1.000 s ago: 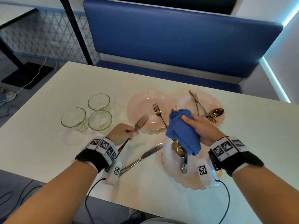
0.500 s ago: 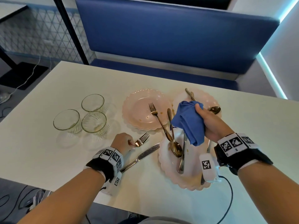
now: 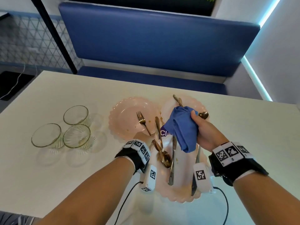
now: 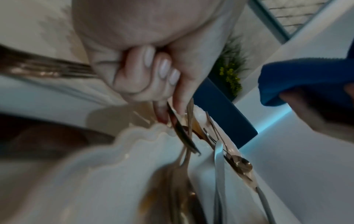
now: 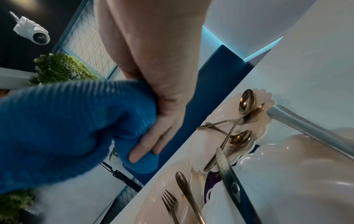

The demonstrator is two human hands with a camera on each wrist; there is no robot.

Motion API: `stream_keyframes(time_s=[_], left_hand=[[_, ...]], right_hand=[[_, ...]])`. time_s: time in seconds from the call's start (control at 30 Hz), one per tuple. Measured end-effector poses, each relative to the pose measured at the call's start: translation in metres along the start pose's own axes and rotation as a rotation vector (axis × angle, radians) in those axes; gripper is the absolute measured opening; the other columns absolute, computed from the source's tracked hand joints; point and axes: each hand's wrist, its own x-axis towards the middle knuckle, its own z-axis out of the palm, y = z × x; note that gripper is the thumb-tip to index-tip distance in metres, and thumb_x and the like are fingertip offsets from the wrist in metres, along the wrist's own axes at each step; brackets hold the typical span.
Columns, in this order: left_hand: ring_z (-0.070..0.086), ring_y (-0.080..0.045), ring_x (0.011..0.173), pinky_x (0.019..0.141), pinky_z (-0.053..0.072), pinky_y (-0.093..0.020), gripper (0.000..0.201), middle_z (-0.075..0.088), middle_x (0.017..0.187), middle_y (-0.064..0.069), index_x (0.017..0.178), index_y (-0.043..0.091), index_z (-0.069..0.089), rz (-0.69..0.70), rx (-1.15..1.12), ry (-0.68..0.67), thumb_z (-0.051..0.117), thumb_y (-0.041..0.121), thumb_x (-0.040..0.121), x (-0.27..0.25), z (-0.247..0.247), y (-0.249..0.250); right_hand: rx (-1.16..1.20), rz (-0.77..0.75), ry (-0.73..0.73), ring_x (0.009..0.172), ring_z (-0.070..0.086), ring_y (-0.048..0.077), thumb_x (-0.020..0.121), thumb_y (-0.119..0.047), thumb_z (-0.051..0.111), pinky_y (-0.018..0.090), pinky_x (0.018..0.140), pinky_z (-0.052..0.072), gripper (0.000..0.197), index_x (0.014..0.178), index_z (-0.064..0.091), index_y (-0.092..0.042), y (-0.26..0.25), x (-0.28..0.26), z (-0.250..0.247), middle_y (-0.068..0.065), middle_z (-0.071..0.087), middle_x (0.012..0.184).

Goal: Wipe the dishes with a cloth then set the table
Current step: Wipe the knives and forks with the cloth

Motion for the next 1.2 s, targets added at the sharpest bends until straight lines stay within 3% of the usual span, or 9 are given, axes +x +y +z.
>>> stream_keyframes(time_s=[0.1,0.23,0.33,0.63,0.77,0.9,1.0,1.13,1.2], left_hand=[[0.057,-0.025,0.077,0.078,0.046,-0.030,0.039,0.066,0.086,-0.010,0.083,0.005,0.062,-0.049,-0.051,-0.017,0.062,0.043,0.085,-0.001,-0.003,-0.001],[0.052,-0.024,0.073,0.067,0.043,-0.032,0.025,0.060,0.084,-0.014,0.101,-0.001,0.063,0.004,-0.213,-0.003,0.052,0.020,0.093,-0.007,-0.018,-0.003],[0.048,-0.022,0.067,0.054,0.043,-0.031,0.018,0.049,0.078,-0.013,0.086,0.004,0.053,-0.059,-0.387,-0.025,0.039,0.011,0.096,-0.015,-0.035,-0.008],[0.026,-0.005,0.031,0.033,0.020,-0.014,0.026,0.032,0.058,-0.005,0.074,0.012,0.037,0.164,-0.476,-0.037,0.028,0.005,0.097,-0.047,-0.062,-0.005],[0.022,-0.002,0.027,0.030,0.019,-0.012,0.026,0.027,0.057,-0.003,0.075,0.016,0.036,0.235,-0.322,-0.118,0.027,0.005,0.098,-0.060,-0.055,-0.005],[0.026,-0.003,0.030,0.030,0.019,-0.010,0.031,0.027,0.058,-0.002,0.071,0.014,0.035,0.257,-0.304,-0.165,0.027,0.006,0.099,-0.068,-0.078,-0.006],[0.023,-0.003,0.030,0.031,0.018,-0.010,0.030,0.030,0.050,0.003,0.072,0.014,0.037,0.236,-0.304,-0.232,0.029,0.012,0.101,-0.076,-0.097,-0.008],[0.023,-0.004,0.033,0.032,0.018,-0.010,0.031,0.032,0.050,0.005,0.071,0.014,0.040,0.264,-0.296,-0.241,0.031,0.012,0.100,-0.083,-0.113,-0.009],[0.023,-0.004,0.035,0.033,0.017,-0.012,0.030,0.031,0.052,0.003,0.072,0.014,0.042,0.284,-0.279,-0.241,0.032,0.013,0.100,-0.083,-0.119,-0.009]], right_hand=[[0.065,0.033,-0.020,0.087,0.070,0.010,0.099,-0.039,0.032,0.024,0.066,0.058,0.035,0.117,0.056,-0.020,0.002,0.002,-0.001,0.000,0.070,0.105],[0.121,0.040,-0.076,0.095,0.067,0.015,0.092,-0.036,0.044,0.026,0.076,0.058,0.037,0.119,0.057,-0.014,0.005,0.007,0.002,0.005,0.067,0.110],[0.193,0.054,-0.100,0.081,0.070,0.015,0.087,-0.023,0.051,0.025,0.064,0.058,0.032,0.114,0.058,-0.009,0.011,0.014,0.011,0.009,0.067,0.101],[0.220,0.093,-0.083,0.095,0.060,0.022,0.103,-0.026,0.029,0.033,0.073,0.058,0.031,0.112,0.053,-0.008,0.036,0.059,0.085,0.012,0.062,0.106],[0.009,-0.025,-0.010,0.081,0.061,0.017,0.099,-0.019,0.043,0.023,0.059,0.056,0.031,0.121,0.052,0.001,0.036,0.072,0.119,0.008,0.062,0.092],[-0.218,-0.167,0.116,0.080,0.062,0.031,0.096,-0.017,0.051,0.042,0.075,0.054,0.017,0.097,0.060,-0.003,0.031,0.082,0.119,0.017,0.064,0.089],[-0.560,-0.338,0.160,0.081,0.062,0.043,0.094,-0.026,0.054,0.052,0.076,0.055,0.029,0.086,0.060,0.002,0.022,0.083,0.118,0.029,0.064,0.089],[-0.904,-0.483,0.148,0.083,0.058,0.025,0.097,-0.022,0.047,0.037,0.081,0.047,0.027,0.102,0.057,0.003,0.006,0.077,0.120,0.018,0.058,0.093],[-0.830,-0.498,0.266,0.092,0.057,0.025,0.096,-0.027,0.049,0.032,0.082,0.044,0.033,0.114,0.052,0.001,0.001,0.074,0.114,0.012,0.058,0.099]])
